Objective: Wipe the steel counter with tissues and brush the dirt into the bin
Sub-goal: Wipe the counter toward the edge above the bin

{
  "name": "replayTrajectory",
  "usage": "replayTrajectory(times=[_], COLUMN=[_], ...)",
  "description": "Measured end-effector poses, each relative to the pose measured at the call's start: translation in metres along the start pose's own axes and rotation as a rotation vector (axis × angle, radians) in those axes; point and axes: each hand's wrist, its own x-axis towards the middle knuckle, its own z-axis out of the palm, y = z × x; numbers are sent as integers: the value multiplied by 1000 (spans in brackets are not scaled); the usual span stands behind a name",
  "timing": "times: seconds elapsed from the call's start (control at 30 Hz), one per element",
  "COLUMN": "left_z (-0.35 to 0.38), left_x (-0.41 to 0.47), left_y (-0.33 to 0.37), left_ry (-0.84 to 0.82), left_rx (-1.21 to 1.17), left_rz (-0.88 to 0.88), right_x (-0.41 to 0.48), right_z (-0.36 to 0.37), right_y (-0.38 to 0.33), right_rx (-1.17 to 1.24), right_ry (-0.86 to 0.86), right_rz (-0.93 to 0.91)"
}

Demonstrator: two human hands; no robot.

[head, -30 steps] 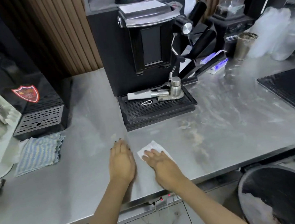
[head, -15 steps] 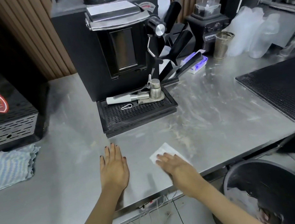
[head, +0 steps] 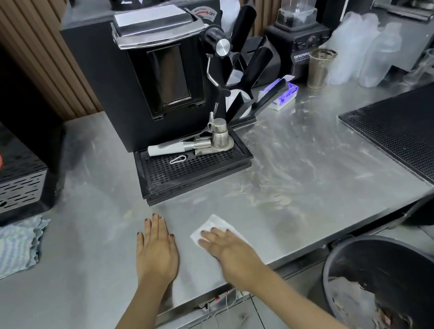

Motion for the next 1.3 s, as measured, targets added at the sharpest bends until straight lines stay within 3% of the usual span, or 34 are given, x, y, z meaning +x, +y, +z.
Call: replayTrajectory(times=[0.1, 0.27, 0.3, 0.37, 0.43, 0.7, 0.8, 0.87, 1.0, 1.1, 1.2, 1.3], left_z=[-1, -1, 0, 0, 0, 1, 0, 0, 0, 1, 2, 2], left_x=[0, -2, -3, -3, -2, -1, -2, -1, -1, 0, 0, 0], left_y=[0, 1, 1, 1, 2, 0, 0, 1, 0, 0, 0, 0], left_ry=[-3, 7, 13, 33, 42, 44, 46, 44, 42, 38, 35, 35], left_rx=[5, -4, -8, -26, -37, -45, -37, -29, -17, -3, -8, -9], left_rz=[2, -20, -29, -49, -72, -111, -102, -101, -108, -107, -110, -112], right_x=[10, 6, 5, 10, 23, 97, 94, 83, 61, 66, 78, 82], right_z=[-13, -58, -57, -41, -15, -14, -37, -54, -81, -57, -12, -6], right_y=[34, 65, 54, 22, -3, 2, 47, 82, 102, 53, 3, -3], right_rx=[-5, -147, -141, -101, -69, 14, 37, 99, -15, -81, -54, -34], right_ry=[35, 221, 244, 234, 72, -15, 146, 297, 308, 326, 10, -48], right_rz=[94, 432, 431, 252, 68, 43, 148, 316, 633, 495, 73, 19])
